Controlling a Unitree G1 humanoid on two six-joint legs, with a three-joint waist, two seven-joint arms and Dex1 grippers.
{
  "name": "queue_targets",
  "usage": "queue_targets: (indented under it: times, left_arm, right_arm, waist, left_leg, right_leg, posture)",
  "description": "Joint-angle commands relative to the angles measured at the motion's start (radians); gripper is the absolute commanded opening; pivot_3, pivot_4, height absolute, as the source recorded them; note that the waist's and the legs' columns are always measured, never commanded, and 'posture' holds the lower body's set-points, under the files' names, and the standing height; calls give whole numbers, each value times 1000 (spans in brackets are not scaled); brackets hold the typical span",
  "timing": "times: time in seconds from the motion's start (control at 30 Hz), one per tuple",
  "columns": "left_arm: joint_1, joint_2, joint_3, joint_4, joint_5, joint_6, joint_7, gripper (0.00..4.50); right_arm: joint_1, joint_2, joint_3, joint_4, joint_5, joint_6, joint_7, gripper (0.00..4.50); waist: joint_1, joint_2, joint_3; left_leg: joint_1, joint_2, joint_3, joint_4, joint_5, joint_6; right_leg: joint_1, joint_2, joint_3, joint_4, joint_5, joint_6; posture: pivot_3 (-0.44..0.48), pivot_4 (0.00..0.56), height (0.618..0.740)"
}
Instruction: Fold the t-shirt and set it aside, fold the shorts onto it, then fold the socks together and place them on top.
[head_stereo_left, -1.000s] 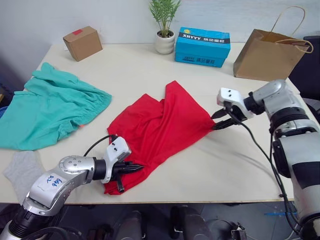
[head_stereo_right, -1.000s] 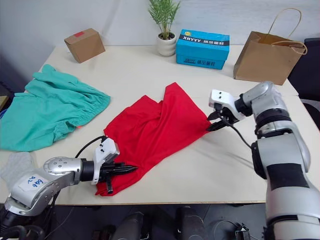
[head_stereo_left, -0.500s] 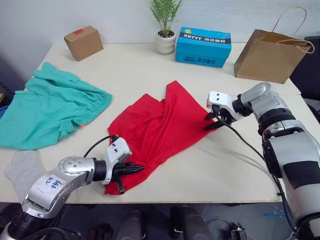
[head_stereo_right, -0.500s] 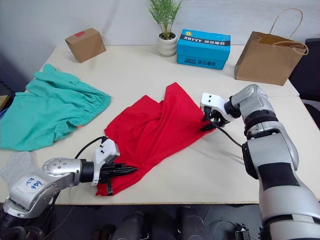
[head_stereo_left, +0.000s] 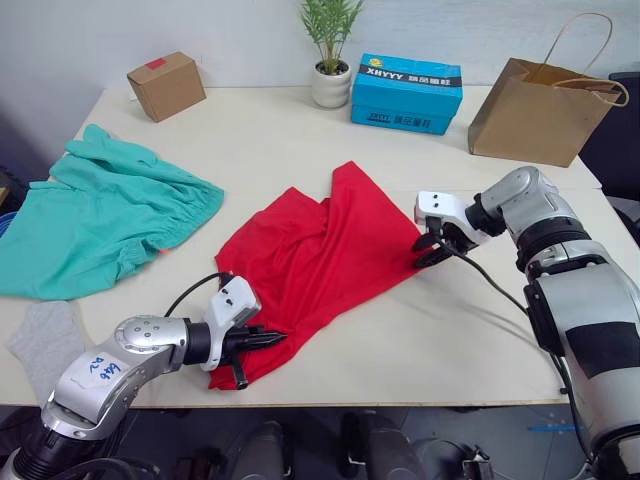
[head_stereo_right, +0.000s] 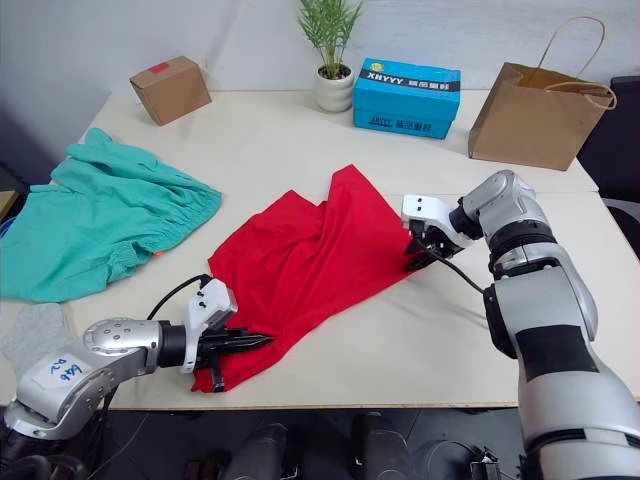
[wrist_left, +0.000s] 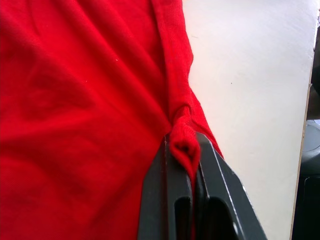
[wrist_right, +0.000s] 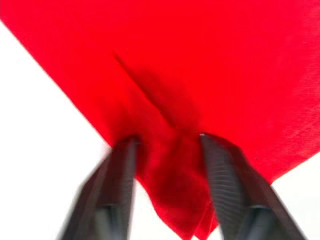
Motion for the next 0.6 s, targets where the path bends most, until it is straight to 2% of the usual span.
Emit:
queue_targets:
  times: [0.03, 0.1, 0.6]
  left_arm:
    - [-10, -2, 13, -22, 0, -11, -4, 0]
    - [-11, -3, 11, -20, 1, -12, -4, 0]
    - [-11, 2, 6, 1, 12, -28, -28, 0]
  right_arm:
    - [-19, -32, -3, -16, -3, -19, 0, 582]
    - [-16, -38, 0, -15, -8, -27, -8, 37]
    - [-4, -73, -47, -21, 32, -64, 26, 37]
  waist:
    - [0, 0, 0]
    - [0, 0, 0]
    - [0, 0, 0]
  left_leg:
    - [0, 0, 0, 0, 0, 0]
    - [0, 0, 0, 0, 0, 0]
    - [0, 0, 0, 0, 0, 0]
  right_leg:
    - [0, 0, 0, 0, 0, 0]
    - [0, 0, 0, 0, 0, 0]
    - [0, 0, 0, 0, 0, 0]
  posture:
    - [0, 150, 740]
    - [0, 150, 740]
    - [0, 150, 740]
